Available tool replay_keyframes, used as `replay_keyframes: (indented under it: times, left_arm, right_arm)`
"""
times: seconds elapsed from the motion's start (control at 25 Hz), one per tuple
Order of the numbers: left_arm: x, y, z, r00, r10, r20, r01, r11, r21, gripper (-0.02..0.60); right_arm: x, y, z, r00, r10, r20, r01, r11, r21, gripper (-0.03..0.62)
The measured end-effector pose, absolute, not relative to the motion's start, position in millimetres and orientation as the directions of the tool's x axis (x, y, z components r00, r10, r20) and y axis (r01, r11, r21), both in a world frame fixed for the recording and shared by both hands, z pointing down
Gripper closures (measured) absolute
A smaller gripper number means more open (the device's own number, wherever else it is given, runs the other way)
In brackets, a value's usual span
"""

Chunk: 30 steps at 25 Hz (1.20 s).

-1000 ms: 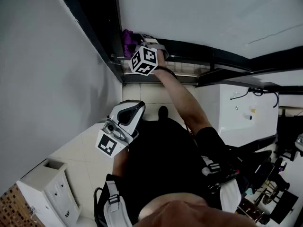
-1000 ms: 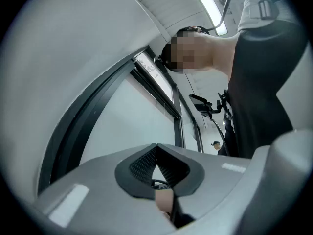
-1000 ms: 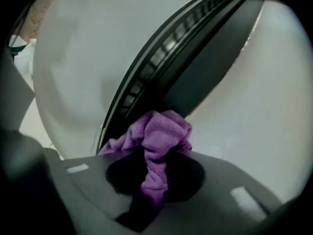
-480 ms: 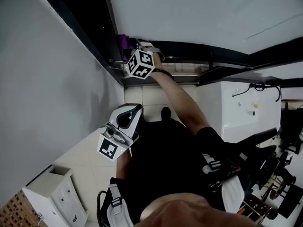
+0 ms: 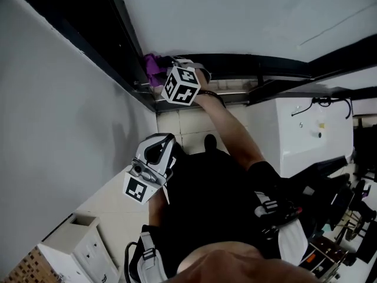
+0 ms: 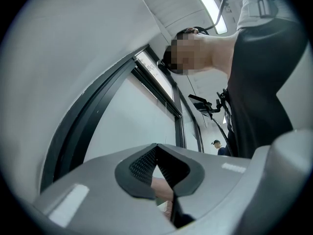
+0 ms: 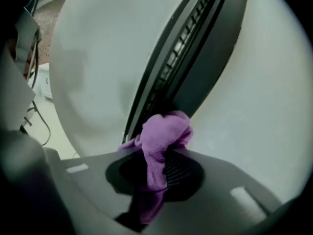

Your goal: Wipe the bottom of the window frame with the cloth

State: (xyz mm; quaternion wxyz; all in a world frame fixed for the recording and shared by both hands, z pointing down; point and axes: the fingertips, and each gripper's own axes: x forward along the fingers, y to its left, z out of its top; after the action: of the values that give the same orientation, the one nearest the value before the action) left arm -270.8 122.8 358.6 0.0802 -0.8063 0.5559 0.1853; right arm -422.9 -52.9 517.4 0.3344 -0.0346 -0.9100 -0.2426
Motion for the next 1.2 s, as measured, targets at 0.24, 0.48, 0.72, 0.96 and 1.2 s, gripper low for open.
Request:
replay_keyframes:
  times: [0.24, 0.48, 0.72, 0.96, 1.2]
  left_arm:
    - [-267.7, 114.9, 359.7, 0.329, -0.865, -0.38, -0.922, -0.381, 0.068, 0.58]
    - [-282.6, 104.1, 349.9, 0.35, -0.845, -0.405, -0.914, -0.403, 0.052, 0.58]
    - [-252.2, 86.7, 342.1, 0.388, -0.828, -0.404, -0.9, -0.435, 0.026, 0.58]
    - [-254.6, 81.2, 349.6, 0.396, -0.828, -0.397, -0.892, -0.449, 0.047, 0.58]
    - [-235.3, 73.8, 338.1, 0.432, -0.799, -0.418, -0.867, -0.495, 0.049, 0.58]
  right_arm:
    - [-436.2, -81.0, 533.8, -0.816, -0.218, 0.536, 0.105, 0.855, 0.508, 0.525]
    - [-349.9, -137.5, 529.6, -0.619, -0.484, 0.619, -0.042, 0.807, 0.59, 0.525]
    - [-370.7, -119.1, 541.8, -0.716, -0.361, 0.598, 0.104, 0.791, 0.603, 0.525]
    - [-197.7, -229.7, 547.0, -0.291, -0.656, 0.696, -0.057, 0.738, 0.672, 0.525]
    - [-229.3, -214.8, 548.4, -0.331, -0.678, 0.657, 0.17, 0.642, 0.748, 0.525]
